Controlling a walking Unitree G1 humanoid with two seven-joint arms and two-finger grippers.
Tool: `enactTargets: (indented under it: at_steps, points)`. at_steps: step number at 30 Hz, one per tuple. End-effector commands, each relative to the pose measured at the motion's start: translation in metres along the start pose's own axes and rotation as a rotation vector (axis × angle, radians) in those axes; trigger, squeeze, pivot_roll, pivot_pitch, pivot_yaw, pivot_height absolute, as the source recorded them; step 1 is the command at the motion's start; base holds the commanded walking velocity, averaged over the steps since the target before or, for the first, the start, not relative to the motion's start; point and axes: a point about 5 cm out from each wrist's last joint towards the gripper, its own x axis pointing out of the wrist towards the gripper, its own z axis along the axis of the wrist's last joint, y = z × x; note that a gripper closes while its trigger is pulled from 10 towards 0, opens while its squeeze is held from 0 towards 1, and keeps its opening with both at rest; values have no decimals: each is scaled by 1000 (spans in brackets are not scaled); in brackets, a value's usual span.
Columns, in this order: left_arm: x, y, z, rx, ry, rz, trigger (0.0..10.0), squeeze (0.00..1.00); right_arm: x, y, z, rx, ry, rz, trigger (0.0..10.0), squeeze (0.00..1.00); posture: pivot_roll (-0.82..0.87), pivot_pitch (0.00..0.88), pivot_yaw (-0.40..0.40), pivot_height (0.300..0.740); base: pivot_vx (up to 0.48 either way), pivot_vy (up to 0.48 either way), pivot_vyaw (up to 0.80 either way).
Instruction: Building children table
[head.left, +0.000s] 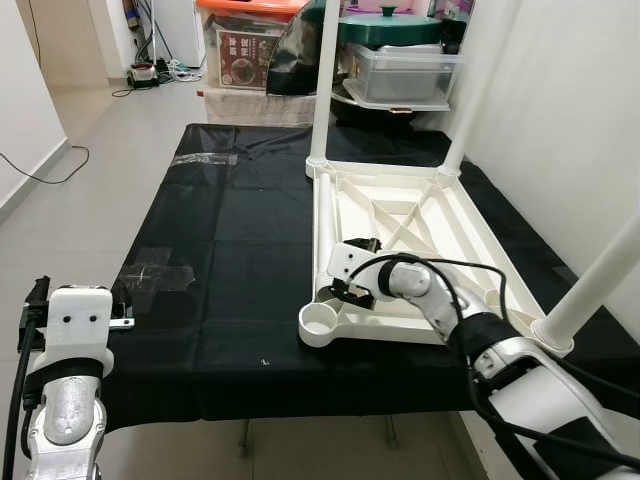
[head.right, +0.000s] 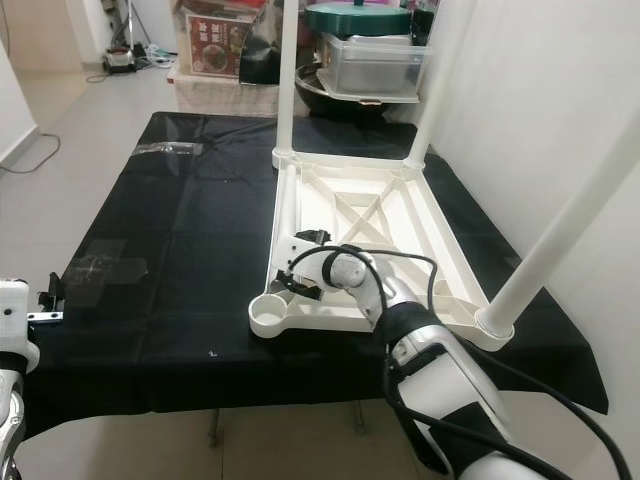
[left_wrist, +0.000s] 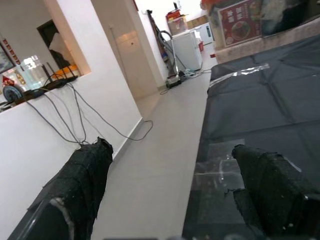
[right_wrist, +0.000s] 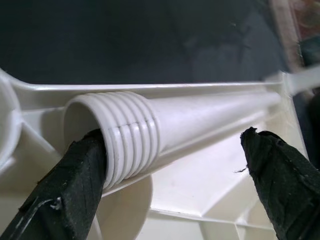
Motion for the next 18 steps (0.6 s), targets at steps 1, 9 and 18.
enactTargets:
  at_steps: [1,9,18]
  points:
    - [0,-5,-1,4,3,-8,10000,0,1,-9,2,33,13,-96,10000,0,62,0,-90,740,0,0,0]
    - [-1,-6,0,4,1,-10,10000,0,1,-30,18,202,-33,-410,10000,0,74,0,-90,740,0,0,0]
    - [0,-5,-1,7,5,-5,10000,0,5,-8,3,279,23,-358,6039,0,74,0,-94,740,0,0,0]
